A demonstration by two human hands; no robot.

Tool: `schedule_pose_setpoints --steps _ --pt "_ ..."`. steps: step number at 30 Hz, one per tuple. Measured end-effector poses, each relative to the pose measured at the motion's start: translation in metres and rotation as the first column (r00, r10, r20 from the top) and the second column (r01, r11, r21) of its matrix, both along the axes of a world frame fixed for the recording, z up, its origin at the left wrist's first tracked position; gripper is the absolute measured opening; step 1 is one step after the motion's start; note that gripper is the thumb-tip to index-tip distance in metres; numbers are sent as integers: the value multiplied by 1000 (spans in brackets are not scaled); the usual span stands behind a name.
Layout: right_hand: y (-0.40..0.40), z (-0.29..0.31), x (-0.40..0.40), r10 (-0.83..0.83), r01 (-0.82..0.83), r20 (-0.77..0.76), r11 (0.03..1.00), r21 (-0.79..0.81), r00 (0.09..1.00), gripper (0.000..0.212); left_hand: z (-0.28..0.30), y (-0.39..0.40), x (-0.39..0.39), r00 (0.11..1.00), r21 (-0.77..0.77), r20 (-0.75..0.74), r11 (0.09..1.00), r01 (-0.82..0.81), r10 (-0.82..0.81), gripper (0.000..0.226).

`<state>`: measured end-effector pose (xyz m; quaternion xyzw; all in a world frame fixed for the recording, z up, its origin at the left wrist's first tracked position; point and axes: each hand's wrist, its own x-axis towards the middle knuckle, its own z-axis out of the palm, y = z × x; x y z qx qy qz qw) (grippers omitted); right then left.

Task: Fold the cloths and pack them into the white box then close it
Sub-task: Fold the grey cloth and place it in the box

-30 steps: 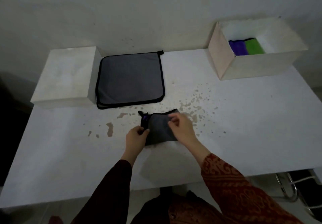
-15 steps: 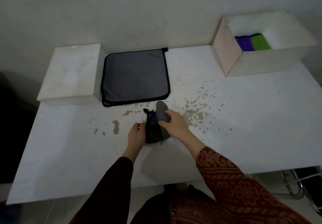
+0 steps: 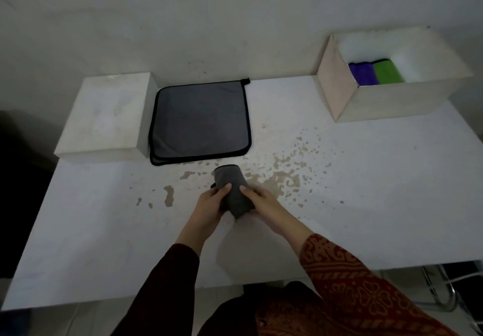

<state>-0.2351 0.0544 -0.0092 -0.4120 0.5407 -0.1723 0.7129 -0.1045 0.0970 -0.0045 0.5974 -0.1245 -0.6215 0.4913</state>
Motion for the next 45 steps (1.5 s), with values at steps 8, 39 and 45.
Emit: schedule_pose_setpoints --steps 8,39,45 --pt "-68 58 -64 -31 72 214 980 -185 976 29 37 -65 -36 988 -227 -151 973 -49 14 40" --pt "-436 95 -338 54 -220 -391 892 -395 919 33 71 -425 -275 752 -46 575 905 423 -322 43" --pt "-441 70 -349 200 -550 -741 793 -262 641 65 45 -429 -289 527 184 607 750 635 -595 57"
